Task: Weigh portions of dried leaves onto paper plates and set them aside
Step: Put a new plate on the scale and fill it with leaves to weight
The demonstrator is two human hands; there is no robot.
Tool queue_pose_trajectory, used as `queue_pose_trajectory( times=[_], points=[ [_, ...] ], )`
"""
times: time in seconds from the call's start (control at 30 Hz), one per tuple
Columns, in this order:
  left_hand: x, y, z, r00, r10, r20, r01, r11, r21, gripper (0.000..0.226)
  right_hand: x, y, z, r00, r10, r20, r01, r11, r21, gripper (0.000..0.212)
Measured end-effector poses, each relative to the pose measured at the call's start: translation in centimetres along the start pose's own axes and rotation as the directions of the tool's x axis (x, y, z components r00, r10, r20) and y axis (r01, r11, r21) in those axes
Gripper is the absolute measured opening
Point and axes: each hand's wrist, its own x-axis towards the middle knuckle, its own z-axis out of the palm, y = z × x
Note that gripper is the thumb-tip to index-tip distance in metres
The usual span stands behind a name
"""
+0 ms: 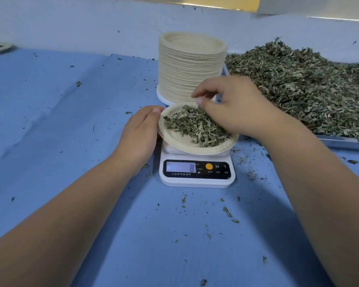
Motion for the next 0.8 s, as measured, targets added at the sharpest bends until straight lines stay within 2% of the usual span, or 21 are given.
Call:
queue_pose_trajectory(
  times=[0.07, 0.13, 0.23, 0.37, 0.63, 0.73, 0.8],
  points=[
    [0.0, 0.1, -0.1, 1.0, -0.004, 0.005, 0.003, 1.0, 0.007, 0.045, -0.3, -1.1, 0.8, 0.993, -0.077, 0.094, 0.084, 0.994, -0.064, 0.021],
    [-0.1, 0.2, -0.2, 1.0, -0.007, 0.009, 0.007, 1.0, 0.006, 0.045, -0.4, -1.6, 1.4, 0.987, -0.095, 0.129, 0.098, 0.995, -0.017, 0.022],
    [-0.2, 0.2, -0.2, 1.0, 0.001, 0.006, -0.001, 1.0, 0.01, 0.044, -0.3, -1.7, 1.4, 0.992, -0.086, 0.098, 0.081, 0.995, 0.051, 0.025],
    [-0.2, 0.2, 0.0, 1.0, 0.001, -0.003, -0.001, 1.0, 0.008, 0.041, 0.0, -1.2, 0.7, 0.998, -0.06, 0.004, 0.06, 0.996, 0.063, 0.018],
    [-0.2, 0.2, -0.1, 1.0, -0.001, 0.002, 0.001, 1.0, 0.023, 0.043, -0.5, -2.0, 0.4, 0.985, -0.077, 0.155, 0.067, 0.995, 0.071, 0.026],
    [-0.1, 0.1, -0.1, 1.0, -0.012, 0.005, 0.012, 1.0, 0.015, 0.039, -0.2, -2.1, 0.2, 0.993, -0.062, 0.1, 0.044, 0.985, 0.169, 0.024],
    [-0.1, 0.0, -0.1, 1.0, -0.016, 0.008, 0.016, 1.0, 0.019, 0.039, -0.1, -1.7, -0.3, 0.999, -0.043, 0.032, 0.037, 0.985, 0.168, 0.019]
  ],
)
